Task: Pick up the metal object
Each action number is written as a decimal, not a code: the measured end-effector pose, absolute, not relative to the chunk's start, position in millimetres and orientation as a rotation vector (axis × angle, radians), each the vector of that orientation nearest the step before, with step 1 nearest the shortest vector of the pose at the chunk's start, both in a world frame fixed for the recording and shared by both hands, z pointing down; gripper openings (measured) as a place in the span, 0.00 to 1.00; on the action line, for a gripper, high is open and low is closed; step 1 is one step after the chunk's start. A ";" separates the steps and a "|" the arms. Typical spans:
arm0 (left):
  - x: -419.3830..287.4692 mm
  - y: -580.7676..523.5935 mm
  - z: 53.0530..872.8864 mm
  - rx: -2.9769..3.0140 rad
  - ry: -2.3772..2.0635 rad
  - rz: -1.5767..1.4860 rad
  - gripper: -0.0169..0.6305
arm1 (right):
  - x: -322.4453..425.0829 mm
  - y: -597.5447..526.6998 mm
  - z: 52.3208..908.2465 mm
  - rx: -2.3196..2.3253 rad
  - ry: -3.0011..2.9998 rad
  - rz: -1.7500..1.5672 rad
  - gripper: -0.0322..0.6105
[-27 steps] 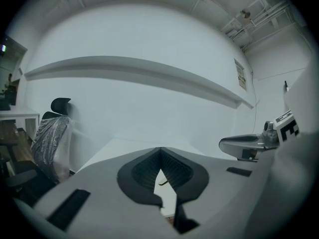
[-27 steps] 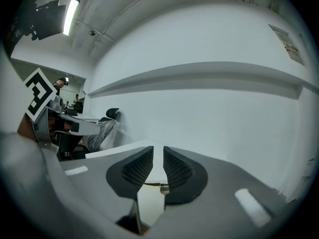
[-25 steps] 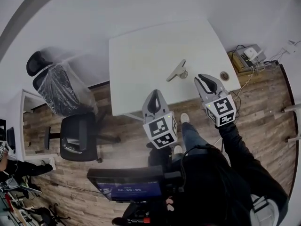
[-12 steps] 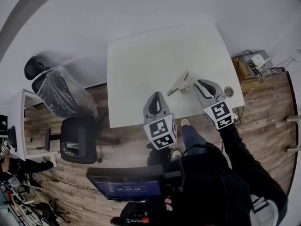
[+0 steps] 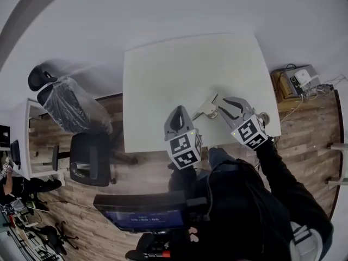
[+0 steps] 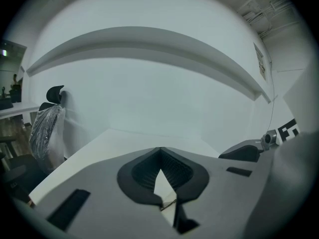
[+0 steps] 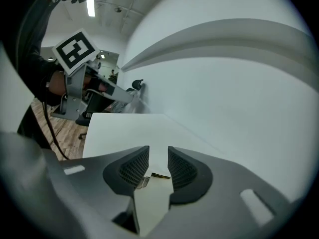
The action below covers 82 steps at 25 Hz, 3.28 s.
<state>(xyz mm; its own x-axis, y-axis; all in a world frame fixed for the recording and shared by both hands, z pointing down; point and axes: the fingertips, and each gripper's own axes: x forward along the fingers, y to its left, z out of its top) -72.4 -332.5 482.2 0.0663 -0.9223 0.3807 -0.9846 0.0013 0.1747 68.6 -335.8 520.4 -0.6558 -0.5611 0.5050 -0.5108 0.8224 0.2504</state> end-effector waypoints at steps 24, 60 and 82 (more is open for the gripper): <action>-92.5 -374.3 498.1 1.949 -1.833 0.258 0.03 | 35.9 -323.5 606.5 0.111 -2.057 -0.466 0.26; -101.6 -379.5 521.5 1.970 -1.750 0.299 0.03 | 31.1 -330.5 655.4 -0.020 -1.839 -0.547 0.25; -111.3 -388.5 526.9 1.952 -1.758 0.301 0.03 | 20.5 -336.8 652.8 -0.048 -1.852 -0.556 0.16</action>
